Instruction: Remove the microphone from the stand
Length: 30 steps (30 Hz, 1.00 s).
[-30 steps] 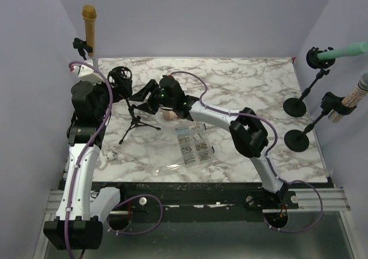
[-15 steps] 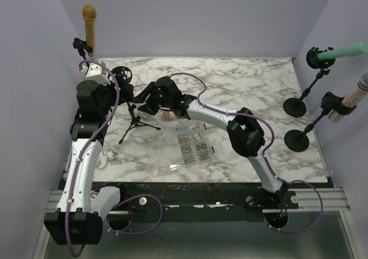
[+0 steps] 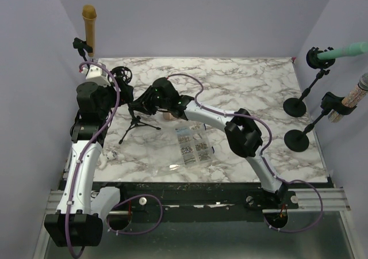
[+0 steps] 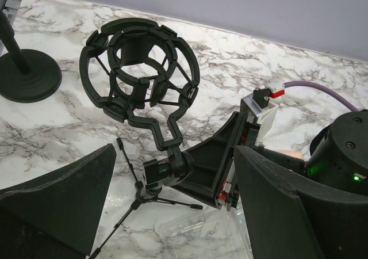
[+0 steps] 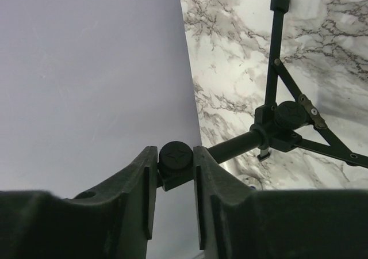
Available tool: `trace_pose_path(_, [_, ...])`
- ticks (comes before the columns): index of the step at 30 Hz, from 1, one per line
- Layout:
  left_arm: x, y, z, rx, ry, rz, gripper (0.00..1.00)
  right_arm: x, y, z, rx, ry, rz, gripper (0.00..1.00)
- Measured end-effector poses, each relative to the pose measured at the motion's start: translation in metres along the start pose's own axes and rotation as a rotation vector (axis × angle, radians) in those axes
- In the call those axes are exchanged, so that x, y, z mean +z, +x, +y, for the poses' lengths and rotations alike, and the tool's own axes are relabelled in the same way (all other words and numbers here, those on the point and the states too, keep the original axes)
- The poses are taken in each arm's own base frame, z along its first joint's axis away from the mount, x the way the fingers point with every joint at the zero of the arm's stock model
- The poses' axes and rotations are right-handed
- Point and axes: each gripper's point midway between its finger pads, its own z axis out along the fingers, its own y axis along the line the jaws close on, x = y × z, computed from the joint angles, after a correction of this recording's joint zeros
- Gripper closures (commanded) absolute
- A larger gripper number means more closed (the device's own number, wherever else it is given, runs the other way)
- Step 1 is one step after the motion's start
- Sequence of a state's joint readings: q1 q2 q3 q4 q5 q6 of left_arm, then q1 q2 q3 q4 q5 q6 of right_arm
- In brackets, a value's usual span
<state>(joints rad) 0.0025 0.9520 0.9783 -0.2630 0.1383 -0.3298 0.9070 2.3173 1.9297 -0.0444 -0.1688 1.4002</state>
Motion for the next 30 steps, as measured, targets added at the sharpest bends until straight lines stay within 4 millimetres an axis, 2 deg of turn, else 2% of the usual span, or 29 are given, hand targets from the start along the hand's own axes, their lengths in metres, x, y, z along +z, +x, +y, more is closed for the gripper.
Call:
trace_pose_path(6, [-0.001,-0.001,-0.001,-0.001,0.002,-0.006,0.14,0.001,0.001,0.001,0.003,-0.021,0.0,0.98])
trace_pose_path(7, [-0.002,-0.002,-0.001,-0.002,0.002,-0.006,0.14,0.002,0.001,0.001,0.003,-0.033,0.003,0.99])
trace_pose_path(11, [-0.002,-0.002,-0.001,-0.006,0.003,-0.007,0.14,0.006,0.006,0.002,-0.008,-0.109,0.033,0.99])
trace_pose_path(16, [-0.004,-0.003,-0.002,-0.005,0.004,-0.013,0.14,0.007,0.01,0.001,-0.008,-0.3,0.089,0.99])
trace_pose_path(22, [-0.009,-0.006,-0.004,-0.005,0.009,-0.03,0.14,0.001,0.009,-0.001,-0.037,-0.482,0.122,0.99])
trace_pose_path(30, [-0.009,-0.006,-0.003,-0.019,0.01,-0.034,0.14,-0.004,0.013,-0.004,-0.055,-0.636,0.14,0.99])
